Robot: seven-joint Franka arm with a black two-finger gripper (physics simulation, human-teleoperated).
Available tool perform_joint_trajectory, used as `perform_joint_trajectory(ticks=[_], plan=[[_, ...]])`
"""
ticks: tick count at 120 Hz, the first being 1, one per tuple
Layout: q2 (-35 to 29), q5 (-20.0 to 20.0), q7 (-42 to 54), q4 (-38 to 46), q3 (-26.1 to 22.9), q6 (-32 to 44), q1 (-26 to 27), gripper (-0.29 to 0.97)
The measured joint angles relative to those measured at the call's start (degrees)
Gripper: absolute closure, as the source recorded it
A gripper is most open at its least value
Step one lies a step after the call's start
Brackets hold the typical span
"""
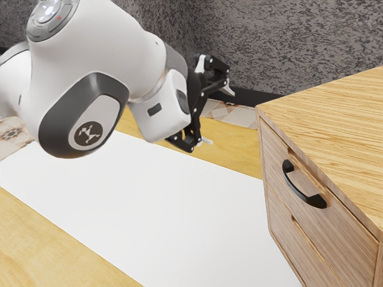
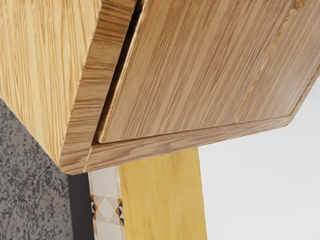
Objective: Pull the drawer handle with one arm to open the drawer
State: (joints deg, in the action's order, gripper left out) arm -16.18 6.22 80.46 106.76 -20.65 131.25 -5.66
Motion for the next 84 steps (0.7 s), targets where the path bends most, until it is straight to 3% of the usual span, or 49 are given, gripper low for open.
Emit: perform_joint_trajectory(ticks=[55,69,84], plan=[[3.0,0.5,11.6,0.0,-4.6,-0.3,1.5,0.02],[2.5,0.0,13.1,0.3,-6.3,-0.5,1.6,0.15],[-0.2,-0.5,15.2,0.2,-6.7,-2.2,2.6,0.09]])
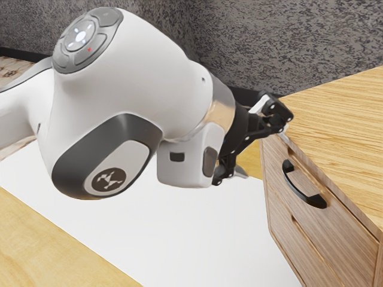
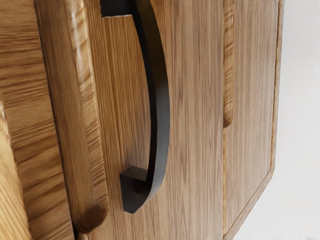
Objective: Pull the drawer handle with one arm to open the drawer
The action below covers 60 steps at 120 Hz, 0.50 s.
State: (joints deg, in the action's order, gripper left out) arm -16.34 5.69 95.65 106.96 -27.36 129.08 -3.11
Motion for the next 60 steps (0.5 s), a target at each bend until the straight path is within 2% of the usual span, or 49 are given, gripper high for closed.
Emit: perform_joint_trajectory(ticks=[22,28,60], plan=[[1.3,-1.1,2.5,-0.3,-1.6,-2.0,0.3,0.04],[1.7,-1.2,3.1,-0.3,-1.4,-2.3,0.1,-0.02],[-2.1,-1.3,5.3,0.8,-1.3,-3.3,0.0,0.07]])
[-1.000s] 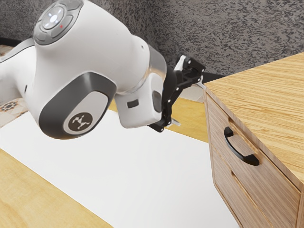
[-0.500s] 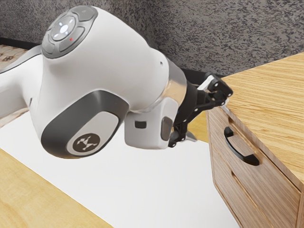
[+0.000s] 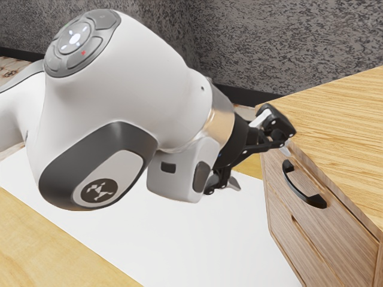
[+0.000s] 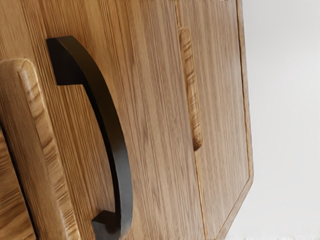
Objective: Pull the drawer handle with one arm to open the drawer
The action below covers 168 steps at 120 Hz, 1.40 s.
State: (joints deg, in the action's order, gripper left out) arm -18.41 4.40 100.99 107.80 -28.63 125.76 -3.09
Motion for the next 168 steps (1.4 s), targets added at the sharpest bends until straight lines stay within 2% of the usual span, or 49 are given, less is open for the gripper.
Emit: perform_joint_trajectory(ticks=[22,48,80,168], plan=[[-0.9,0.0,1.1,1.0,-1.6,-0.4,0.2,0.25],[-3.1,-0.1,1.7,3.0,-2.2,-0.1,0.3,0.33],[1.2,0.3,2.3,1.1,-2.2,1.2,0.2,0.33],[4.5,0.4,3.0,0.1,-3.1,1.8,-0.1,0.32]])
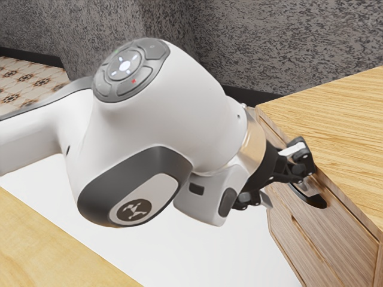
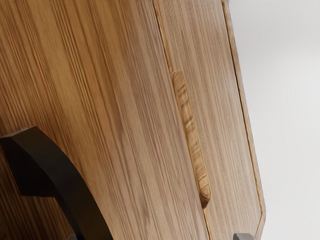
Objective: Pull the drawer handle with one arm to open the drawer
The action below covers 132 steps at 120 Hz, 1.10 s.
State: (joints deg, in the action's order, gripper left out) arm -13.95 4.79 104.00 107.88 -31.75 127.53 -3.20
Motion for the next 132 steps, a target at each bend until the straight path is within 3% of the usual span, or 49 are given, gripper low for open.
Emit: perform_joint_trajectory(ticks=[29,66,132], plan=[[-0.5,-0.1,0.1,0.4,-0.1,-0.1,0.1,0.31],[-1.1,-0.3,0.1,0.7,0.1,-0.4,-0.1,0.43],[-7.8,-0.6,-0.1,5.5,0.8,-0.8,-0.2,0.52]])
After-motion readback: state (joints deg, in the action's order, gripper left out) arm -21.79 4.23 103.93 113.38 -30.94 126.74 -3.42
